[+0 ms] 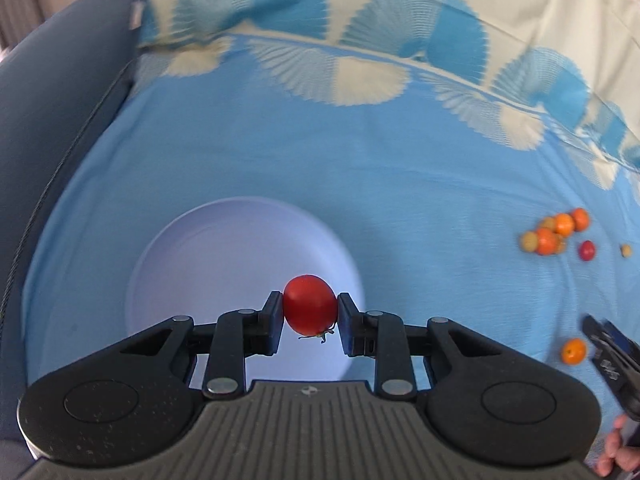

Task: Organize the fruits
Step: 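Carry the tomato in the left tool toward the plate while the right tool carries the tangerine, then lower the tomato onto the plate and open the left tool while the right tool releases the tangerine there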

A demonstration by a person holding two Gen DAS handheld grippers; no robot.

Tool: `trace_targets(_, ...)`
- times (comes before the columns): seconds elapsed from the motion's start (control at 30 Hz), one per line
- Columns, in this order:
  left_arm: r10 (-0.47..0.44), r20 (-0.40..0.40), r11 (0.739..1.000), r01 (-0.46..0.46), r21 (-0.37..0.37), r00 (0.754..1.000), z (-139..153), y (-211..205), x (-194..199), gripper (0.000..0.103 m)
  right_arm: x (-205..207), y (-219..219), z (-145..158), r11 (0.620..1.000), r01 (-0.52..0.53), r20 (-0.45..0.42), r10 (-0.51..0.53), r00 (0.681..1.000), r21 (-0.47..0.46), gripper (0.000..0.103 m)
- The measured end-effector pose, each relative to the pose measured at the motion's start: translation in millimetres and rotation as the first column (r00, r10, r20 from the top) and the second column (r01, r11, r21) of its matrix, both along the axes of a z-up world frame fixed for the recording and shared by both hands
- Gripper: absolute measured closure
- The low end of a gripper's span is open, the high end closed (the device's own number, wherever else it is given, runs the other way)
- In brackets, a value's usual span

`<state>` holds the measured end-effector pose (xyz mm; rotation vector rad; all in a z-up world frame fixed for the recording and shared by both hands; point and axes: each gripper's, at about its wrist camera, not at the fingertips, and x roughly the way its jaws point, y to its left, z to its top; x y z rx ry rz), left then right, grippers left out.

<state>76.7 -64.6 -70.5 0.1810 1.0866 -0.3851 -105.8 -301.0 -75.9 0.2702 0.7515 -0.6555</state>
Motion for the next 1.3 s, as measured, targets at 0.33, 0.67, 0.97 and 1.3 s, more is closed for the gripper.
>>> trace_targets(0.33,-0.075,-0.025,0.997,0.075,-0.021,0.997,-6.0,-15.7,-11.3,0.072,-31.0,-15.6,-38.1,0.986,0.132,-0.112,-0.121,0.986,0.099,0.052)
trace_targets(0.67,-0.108,-0.005,0.993,0.107,-0.043,0.994,9.7,-20.5,-28.4,0.072,-0.4,-13.8,-55.5,0.999,0.017,-0.104,-0.014,0.994,0.037,0.066)
trace_targets(0.97,-0.01,0.047,0.999,0.011,-0.037,0.999,31.4,40.5,-25.7,0.072,6.0,25.5,-5.6,0.998,-0.047,-0.037,0.045,0.998,-0.046,0.087)
trace_targets(1.3,-0.078,0.002,0.996,0.078,-0.046,0.997,20.3,22.0,-38.4,0.071,-4.4,18.8,-67.5,0.99,0.123,-0.088,-0.117,0.989,0.074,0.042)
